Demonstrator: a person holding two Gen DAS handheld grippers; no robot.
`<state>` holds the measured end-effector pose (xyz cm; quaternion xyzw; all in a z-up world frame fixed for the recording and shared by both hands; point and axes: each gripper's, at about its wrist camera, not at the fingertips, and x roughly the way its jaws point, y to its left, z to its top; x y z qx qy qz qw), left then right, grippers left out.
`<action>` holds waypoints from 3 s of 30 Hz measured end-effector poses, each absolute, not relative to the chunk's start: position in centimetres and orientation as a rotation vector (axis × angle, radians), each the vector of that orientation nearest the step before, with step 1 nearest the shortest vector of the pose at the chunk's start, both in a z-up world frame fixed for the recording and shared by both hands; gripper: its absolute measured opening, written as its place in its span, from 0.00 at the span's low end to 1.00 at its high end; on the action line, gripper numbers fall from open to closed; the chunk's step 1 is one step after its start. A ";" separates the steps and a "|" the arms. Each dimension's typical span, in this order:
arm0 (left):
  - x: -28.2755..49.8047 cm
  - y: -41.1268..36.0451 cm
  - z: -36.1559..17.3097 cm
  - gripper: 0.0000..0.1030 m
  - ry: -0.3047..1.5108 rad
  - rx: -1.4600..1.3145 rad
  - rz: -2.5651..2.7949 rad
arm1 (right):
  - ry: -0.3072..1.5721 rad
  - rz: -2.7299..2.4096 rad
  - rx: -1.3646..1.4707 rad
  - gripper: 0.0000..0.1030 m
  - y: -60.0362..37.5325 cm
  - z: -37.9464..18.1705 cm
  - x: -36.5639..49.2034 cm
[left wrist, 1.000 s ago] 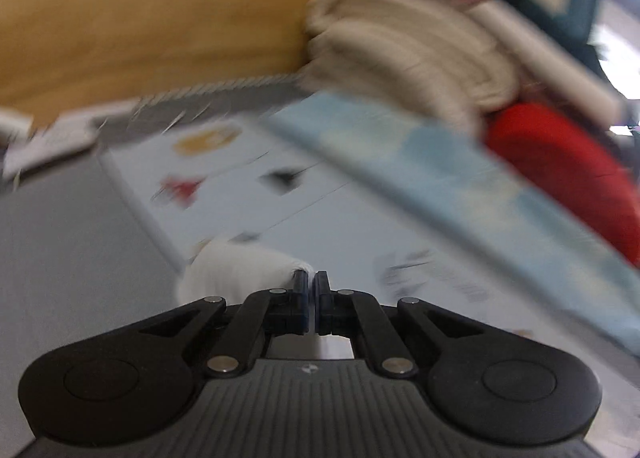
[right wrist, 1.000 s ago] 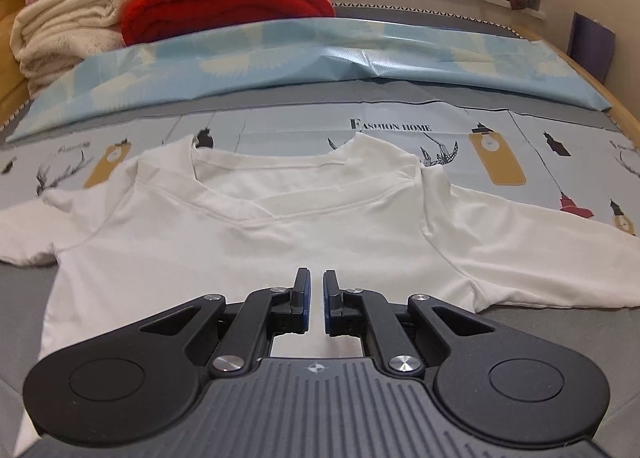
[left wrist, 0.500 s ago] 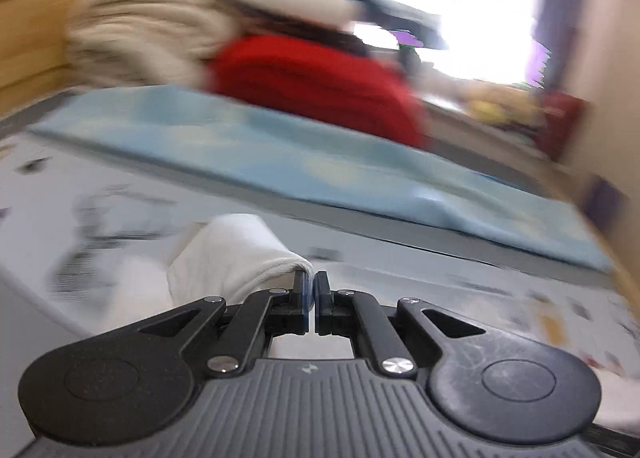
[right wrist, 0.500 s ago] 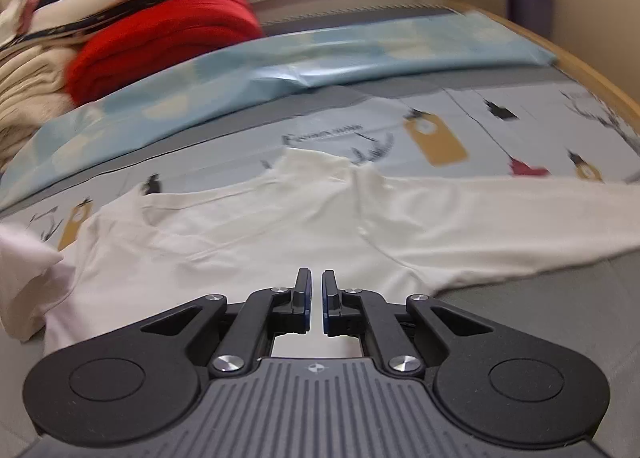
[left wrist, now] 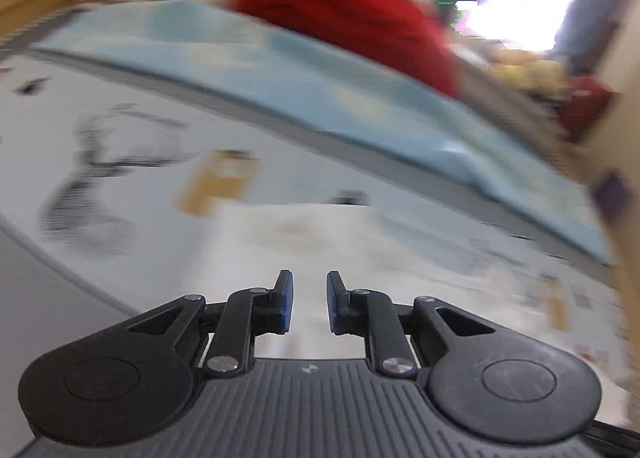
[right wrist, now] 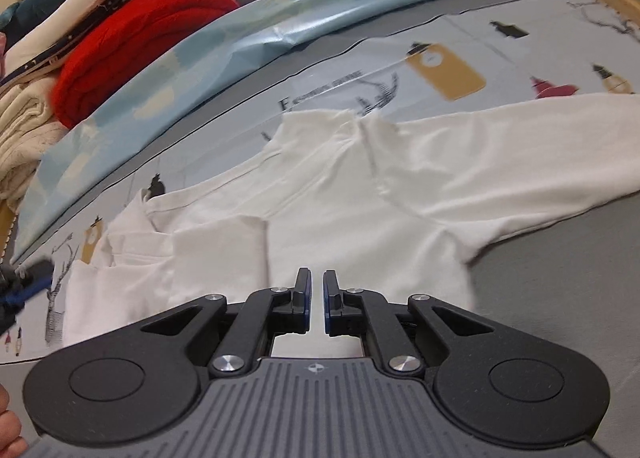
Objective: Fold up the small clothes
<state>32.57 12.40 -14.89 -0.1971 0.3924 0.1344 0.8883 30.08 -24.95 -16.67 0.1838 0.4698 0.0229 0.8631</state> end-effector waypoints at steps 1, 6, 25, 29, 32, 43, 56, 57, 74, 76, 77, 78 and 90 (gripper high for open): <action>32.6 13.4 -15.2 0.17 0.829 -0.419 0.320 | 0.994 0.065 0.378 0.06 -24.3 -16.9 30.4; 31.7 18.3 -15.3 0.17 0.856 -0.495 0.401 | 1.013 0.183 0.285 0.06 -19.0 -17.5 30.9; 31.2 22.9 -15.3 0.17 0.892 -0.590 0.368 | 0.968 0.274 -0.195 0.38 -7.0 -22.2 30.9; 31.6 22.5 -15.3 0.17 0.893 -0.583 0.345 | 0.937 0.233 -0.146 0.15 -8.3 -21.1 31.3; 32.0 21.7 -15.7 0.17 0.910 -0.553 0.314 | 0.847 0.166 -0.021 0.13 -11.0 -18.8 31.3; 33.0 18.7 -17.7 0.17 1.001 -0.493 0.221 | 0.573 -0.207 0.460 0.06 -27.4 -15.0 29.5; 34.1 15.3 -19.3 0.18 1.081 -0.451 0.127 | 0.831 -0.282 0.631 0.13 -31.9 -19.0 30.8; 34.2 15.3 -20.0 0.18 1.103 -0.428 0.141 | 0.837 -0.277 0.633 0.13 -32.3 -19.0 30.9; 34.6 12.1 -19.5 0.20 1.127 -0.250 0.134 | 0.757 -0.497 0.729 0.17 -44.3 -18.3 29.6; 34.7 11.6 -19.1 0.20 1.110 -0.266 0.114 | 0.709 -0.565 0.738 0.21 -47.8 -18.1 28.7; 34.7 11.5 -19.1 0.20 1.115 -0.274 0.108 | 0.686 -0.598 0.740 0.24 -49.3 -18.1 28.3; 34.7 11.4 -19.3 0.20 1.123 -0.277 0.107 | 0.666 -0.635 0.745 0.25 -51.0 -18.1 27.8; 34.7 10.9 -18.9 0.23 1.110 -0.274 0.092 | 0.601 -0.759 0.952 0.42 -60.8 -22.5 24.9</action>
